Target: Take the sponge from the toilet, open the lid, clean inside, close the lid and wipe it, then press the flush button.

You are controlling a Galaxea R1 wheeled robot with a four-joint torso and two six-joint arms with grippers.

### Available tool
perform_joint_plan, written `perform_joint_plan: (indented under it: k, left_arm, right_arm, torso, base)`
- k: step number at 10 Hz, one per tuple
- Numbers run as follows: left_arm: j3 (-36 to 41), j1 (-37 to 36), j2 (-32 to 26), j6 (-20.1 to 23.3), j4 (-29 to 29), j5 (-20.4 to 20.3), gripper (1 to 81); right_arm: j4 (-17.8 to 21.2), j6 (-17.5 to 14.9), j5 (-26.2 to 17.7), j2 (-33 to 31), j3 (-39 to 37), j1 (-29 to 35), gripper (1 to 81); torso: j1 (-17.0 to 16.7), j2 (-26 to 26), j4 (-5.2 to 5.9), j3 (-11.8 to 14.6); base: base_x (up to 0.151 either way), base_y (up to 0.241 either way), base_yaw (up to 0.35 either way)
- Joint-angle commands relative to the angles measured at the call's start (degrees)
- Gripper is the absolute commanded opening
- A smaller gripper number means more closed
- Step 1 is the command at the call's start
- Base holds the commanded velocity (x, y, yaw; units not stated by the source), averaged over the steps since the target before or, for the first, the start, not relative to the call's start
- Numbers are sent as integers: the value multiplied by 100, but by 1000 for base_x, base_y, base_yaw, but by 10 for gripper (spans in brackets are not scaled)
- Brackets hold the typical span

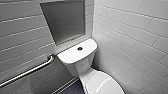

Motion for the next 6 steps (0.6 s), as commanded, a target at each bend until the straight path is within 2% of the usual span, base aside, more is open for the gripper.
perform_joint_plan:
  k: [1, 3, 4, 6]
  left_arm:
    - [81, 144, -88, 85, 105, 55, 811]
    - [90, 143, -80, 137, 105, 55, 811]
    - [90, 135, -71, 146, 105, 64, 811]
    - [81, 135, -71, 146, 96, 64, 811]
  right_arm:
    - [-27, 1, -334, -499, 360, -146, 10]
    - [-263, 1, -169, -869, 1228, -60, 10]
    - [-423, 1, 229, -949, 1751, 125, 10]
    - [-1046, -8, 2314, -888, 3487, 589, 10]
  torso:
    - [0, 0, 0, 0]
    - [0, 0, 0, 0]
    - [0, 0, 0, 0]
    - [0, 0, 0, 0]
  base:
    - [0, 0, 0]
    - [0, 0, 0]
    - [0, 0, 0]
    - [0, 0, 0]
